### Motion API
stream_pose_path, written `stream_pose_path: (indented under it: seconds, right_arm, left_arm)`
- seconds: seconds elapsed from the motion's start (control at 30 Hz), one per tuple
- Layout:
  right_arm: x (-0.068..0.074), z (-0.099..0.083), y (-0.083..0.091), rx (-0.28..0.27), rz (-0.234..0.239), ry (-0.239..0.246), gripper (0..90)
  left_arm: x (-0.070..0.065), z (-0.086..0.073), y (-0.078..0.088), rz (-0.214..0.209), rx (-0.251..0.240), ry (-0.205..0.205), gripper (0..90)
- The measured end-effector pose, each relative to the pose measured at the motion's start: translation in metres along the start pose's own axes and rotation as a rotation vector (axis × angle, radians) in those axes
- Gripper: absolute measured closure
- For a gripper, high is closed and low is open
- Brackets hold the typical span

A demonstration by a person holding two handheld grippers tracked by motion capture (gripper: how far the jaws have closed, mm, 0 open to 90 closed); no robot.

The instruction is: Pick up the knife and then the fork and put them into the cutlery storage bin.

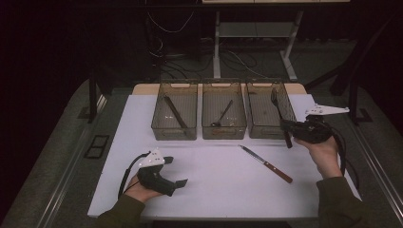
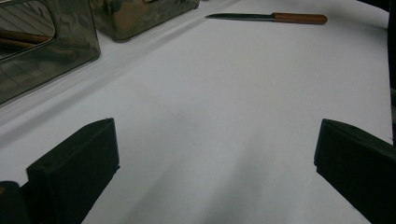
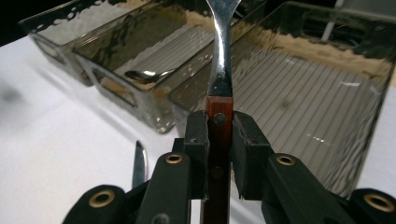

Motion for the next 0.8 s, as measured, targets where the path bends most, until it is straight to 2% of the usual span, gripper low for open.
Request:
stream_pose_path:
  seconds: [0.2,0.47,0.63,0.8]
  right_arm:
    - [-0.009,0.011,-0.002,-0.028,-0.036,-0.010,77.3]
    - [-0.024,0.039,-0.004,-0.060,-0.093,-0.032,77.3]
    - [-0.040,0.050,-0.012,-0.064,-0.131,-0.057,77.3]
    - [-0.053,0.052,-0.025,-0.069,-0.154,-0.095,77.3]
  left_arm:
    - [-0.003,0.000,-0.001,-0.001,0.003,-0.022,0.0]
    - [-0.004,0.000,-0.001,-0.002,0.000,-0.027,0.0]
    - [-0.005,0.001,-0.002,-0.005,0.000,-0.032,0.0]
    - [-0.006,0.001,-0.002,-0.007,0.004,-0.038,0.0]
Point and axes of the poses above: each handheld gripper's, and its own axes: y roughly backward along the jaws, z roughly out of its top, x roughly to its left, the point moved 5 cm from there along -y, roughly forward along the jaws, and after that the axes turned 1 degree about x, right-handed, at the moved point
